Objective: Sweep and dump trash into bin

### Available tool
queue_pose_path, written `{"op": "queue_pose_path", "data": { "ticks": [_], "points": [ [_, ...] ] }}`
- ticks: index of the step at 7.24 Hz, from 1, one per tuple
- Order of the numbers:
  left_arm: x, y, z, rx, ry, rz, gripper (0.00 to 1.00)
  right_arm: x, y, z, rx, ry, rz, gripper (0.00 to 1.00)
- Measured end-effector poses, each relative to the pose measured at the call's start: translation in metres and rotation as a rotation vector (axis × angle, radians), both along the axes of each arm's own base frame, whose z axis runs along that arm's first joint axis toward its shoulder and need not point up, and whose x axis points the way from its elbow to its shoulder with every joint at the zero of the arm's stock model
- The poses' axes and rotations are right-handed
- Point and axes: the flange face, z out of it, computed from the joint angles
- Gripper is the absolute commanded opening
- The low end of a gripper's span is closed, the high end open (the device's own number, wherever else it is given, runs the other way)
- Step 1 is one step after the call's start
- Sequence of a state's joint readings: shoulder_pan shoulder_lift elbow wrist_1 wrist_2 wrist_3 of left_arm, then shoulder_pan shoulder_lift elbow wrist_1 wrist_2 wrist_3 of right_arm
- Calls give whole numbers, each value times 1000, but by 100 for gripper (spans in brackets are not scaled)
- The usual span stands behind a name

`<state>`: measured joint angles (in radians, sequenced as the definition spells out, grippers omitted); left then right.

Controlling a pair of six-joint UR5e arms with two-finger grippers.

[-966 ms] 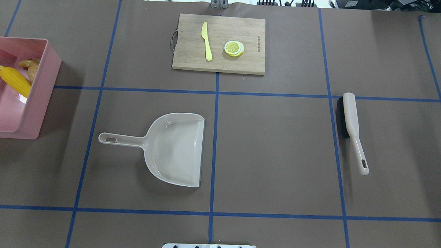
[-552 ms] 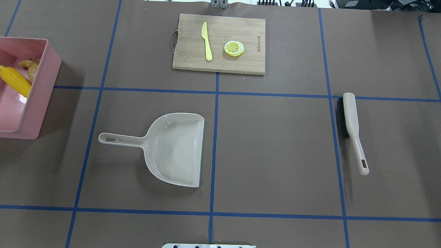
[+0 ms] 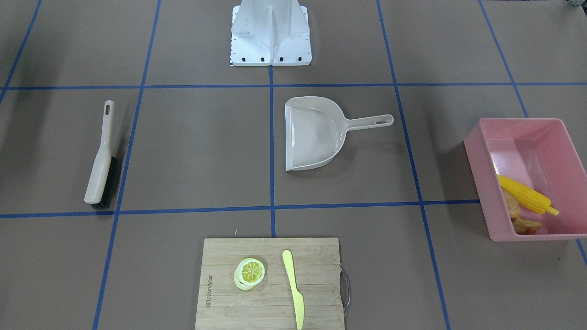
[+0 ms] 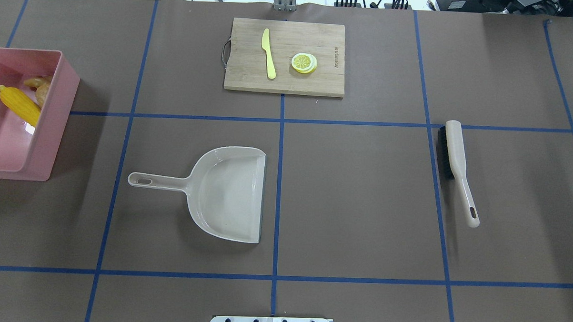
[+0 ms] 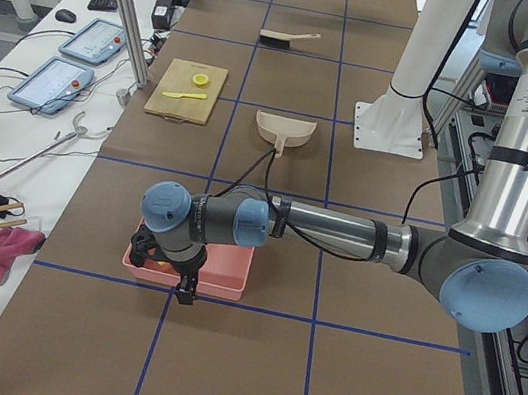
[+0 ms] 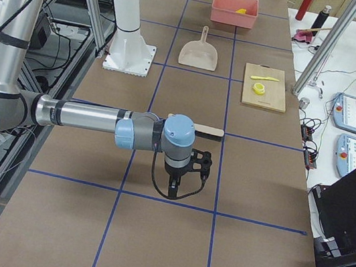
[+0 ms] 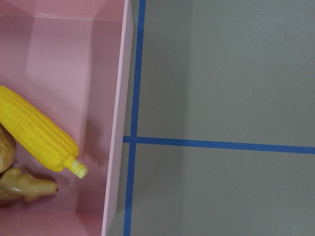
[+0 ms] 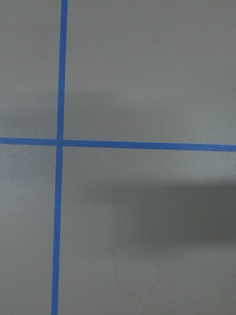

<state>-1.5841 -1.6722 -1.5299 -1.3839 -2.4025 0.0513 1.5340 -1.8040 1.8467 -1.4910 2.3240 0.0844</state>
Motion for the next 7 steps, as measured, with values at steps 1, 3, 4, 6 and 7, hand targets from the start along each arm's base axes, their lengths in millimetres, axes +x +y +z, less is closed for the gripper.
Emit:
{"op": "queue_pose_path", "data": {
  "ticks": [1, 3, 4, 6, 7],
  "points": [
    [0, 1, -1, 3, -1, 0, 98, 0, 0, 0, 0, 0, 0, 100],
    [0, 4, 0, -1, 0, -3, 98, 0, 0, 0, -1, 0, 1, 100],
    [0, 8, 5, -2, 0, -5, 98, 0, 0, 0, -1, 0, 2, 100],
    [0, 12, 11, 17, -1, -5, 98, 0, 0, 0, -1, 0, 1, 100],
    [0, 12, 10, 25, -5, -4, 98, 0, 0, 0, 0, 0, 1, 100]
  ]
}}
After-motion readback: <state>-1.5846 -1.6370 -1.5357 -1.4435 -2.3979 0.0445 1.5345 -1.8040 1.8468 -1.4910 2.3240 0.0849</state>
